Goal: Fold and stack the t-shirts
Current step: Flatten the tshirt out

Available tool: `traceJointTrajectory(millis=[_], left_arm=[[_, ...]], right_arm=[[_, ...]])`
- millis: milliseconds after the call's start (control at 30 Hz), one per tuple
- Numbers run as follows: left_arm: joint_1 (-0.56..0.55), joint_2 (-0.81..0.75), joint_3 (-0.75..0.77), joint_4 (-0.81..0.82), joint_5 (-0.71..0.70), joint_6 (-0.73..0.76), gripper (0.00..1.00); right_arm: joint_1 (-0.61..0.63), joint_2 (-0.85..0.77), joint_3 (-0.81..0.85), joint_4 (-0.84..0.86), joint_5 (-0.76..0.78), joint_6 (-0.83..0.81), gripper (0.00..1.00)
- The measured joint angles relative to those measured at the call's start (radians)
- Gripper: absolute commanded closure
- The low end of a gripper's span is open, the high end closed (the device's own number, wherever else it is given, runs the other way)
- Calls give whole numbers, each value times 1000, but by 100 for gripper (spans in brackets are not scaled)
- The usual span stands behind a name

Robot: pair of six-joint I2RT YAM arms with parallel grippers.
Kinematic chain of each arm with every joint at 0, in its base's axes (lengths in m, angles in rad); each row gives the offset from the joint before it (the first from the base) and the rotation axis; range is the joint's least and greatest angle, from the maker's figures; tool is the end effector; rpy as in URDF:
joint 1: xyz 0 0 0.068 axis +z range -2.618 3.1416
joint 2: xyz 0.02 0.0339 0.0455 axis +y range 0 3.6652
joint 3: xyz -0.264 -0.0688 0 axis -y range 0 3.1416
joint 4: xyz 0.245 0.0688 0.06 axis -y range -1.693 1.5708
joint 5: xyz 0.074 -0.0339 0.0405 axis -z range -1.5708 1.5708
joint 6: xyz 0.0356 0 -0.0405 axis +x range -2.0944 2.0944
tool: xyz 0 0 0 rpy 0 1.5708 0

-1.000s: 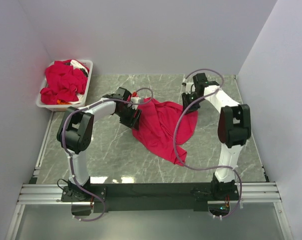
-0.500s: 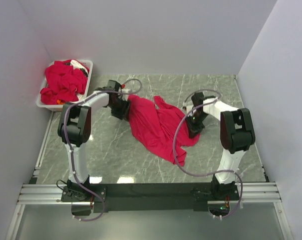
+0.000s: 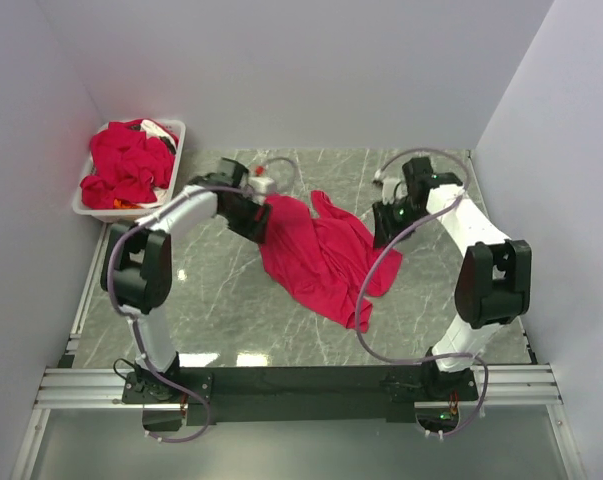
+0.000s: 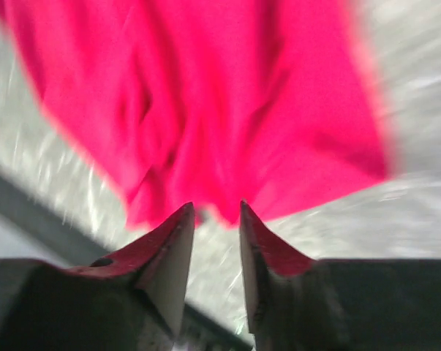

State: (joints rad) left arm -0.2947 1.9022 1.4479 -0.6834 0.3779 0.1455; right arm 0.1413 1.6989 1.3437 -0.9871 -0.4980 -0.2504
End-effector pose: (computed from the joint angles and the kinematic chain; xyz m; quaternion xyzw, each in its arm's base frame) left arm 0.3764 -0.1280 0.2123 0.2488 0.9273 -0.1987 0.1968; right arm 0.3225 0.0630 0.2438 -0.2149 0.9390 0.2384 0.1237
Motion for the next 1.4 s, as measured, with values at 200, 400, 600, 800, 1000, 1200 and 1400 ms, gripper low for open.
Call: traceJointTrajectory(millis=[200, 400, 600, 800, 1000, 1200, 1400], left_arm=[[-156, -45, -112, 53, 68, -12, 40], [-157, 13, -138, 74, 34, -20, 39], [-163, 36, -132, 88, -6, -31, 42], [-164, 42, -126, 93, -54, -25, 65], [-127, 44, -138, 89, -84, 9, 92], [-31, -4, -193, 37, -103, 92, 97], [82, -19, -198, -59, -156, 178, 97]], right_arm=[[-11, 141, 206, 138, 109, 109, 41], [24, 343, 349, 223, 159, 168, 29], [46, 485, 444, 237, 163, 189, 43], [49, 525, 432, 225, 161, 174, 100], [7, 424, 250, 228, 183, 132, 100], [-114, 241, 19, 137, 285, 24, 100], [-119, 76, -221, 18, 381, -117, 100]])
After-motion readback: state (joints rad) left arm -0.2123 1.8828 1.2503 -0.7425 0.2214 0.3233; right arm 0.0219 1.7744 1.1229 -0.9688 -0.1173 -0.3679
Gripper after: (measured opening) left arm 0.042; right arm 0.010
